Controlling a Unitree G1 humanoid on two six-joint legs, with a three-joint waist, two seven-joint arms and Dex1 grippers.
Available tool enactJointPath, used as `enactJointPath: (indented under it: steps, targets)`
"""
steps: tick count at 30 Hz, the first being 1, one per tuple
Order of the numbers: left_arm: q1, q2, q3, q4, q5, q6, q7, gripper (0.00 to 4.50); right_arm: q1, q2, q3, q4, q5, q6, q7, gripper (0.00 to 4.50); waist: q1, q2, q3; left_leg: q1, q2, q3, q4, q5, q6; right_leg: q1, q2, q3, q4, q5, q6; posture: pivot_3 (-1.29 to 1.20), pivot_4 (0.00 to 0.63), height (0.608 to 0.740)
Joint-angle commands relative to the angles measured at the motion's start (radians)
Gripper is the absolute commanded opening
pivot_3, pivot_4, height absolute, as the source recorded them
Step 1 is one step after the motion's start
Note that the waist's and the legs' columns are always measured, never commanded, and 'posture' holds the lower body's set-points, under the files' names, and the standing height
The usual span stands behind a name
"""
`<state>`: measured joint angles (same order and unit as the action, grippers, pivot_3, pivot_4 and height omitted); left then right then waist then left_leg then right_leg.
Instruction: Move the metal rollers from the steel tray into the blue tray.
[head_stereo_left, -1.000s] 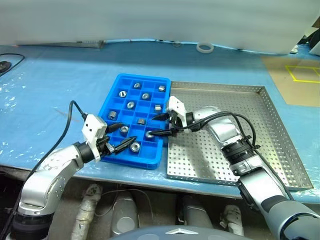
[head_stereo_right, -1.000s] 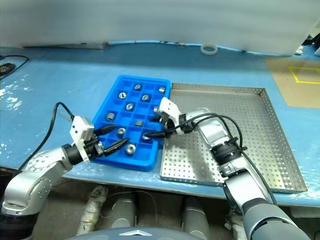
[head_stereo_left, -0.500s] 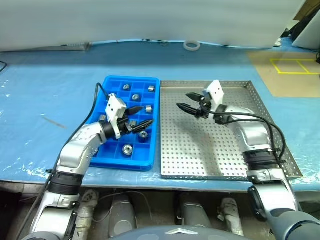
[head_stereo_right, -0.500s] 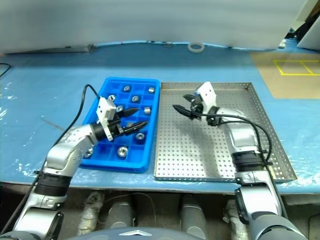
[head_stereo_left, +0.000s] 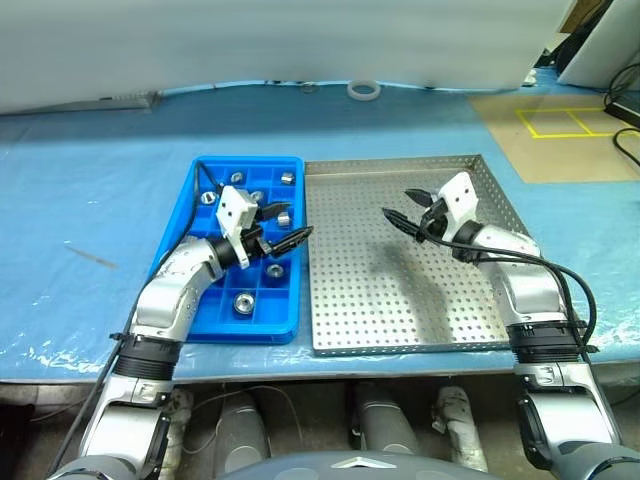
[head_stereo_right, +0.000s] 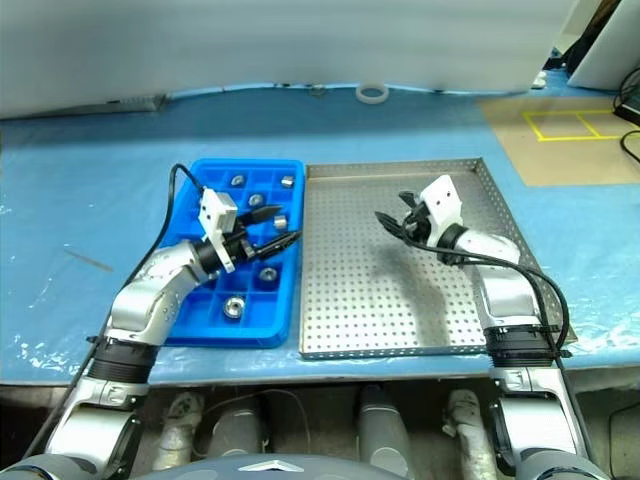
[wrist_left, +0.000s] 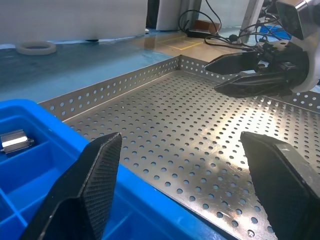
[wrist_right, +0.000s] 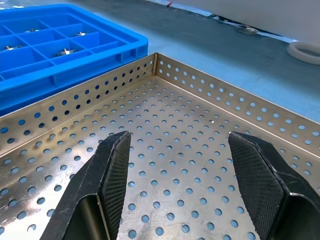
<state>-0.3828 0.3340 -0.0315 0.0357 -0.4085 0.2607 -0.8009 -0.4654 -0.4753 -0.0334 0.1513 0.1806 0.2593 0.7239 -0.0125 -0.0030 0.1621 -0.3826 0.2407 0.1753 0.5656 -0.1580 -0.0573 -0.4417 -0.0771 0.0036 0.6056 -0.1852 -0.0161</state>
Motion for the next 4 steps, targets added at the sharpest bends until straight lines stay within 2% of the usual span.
enactJointPath:
  steps: [1,4]
  targets:
    - [0.016,-0.010,0.009,-0.046,0.003,-0.025,0.013,4.00,-0.039,-0.005,-0.004,0.012,0.001,-0.033,0.004,3.25,0.000,0.000,0.000,0.000,0.000,0.000,0.000,0.000,0.000,0.000,0.000,0.000,0.000,0.000,0.000,-0.22,0.150,0.740]
    - [0.033,-0.003,-0.005,-0.050,0.028,-0.030,0.018,4.00,-0.046,-0.005,0.005,0.024,0.002,-0.039,0.011,3.25,0.001,0.000,0.000,0.000,0.000,0.000,0.000,0.000,0.000,0.000,0.000,0.000,0.000,0.000,0.000,-0.22,0.150,0.740]
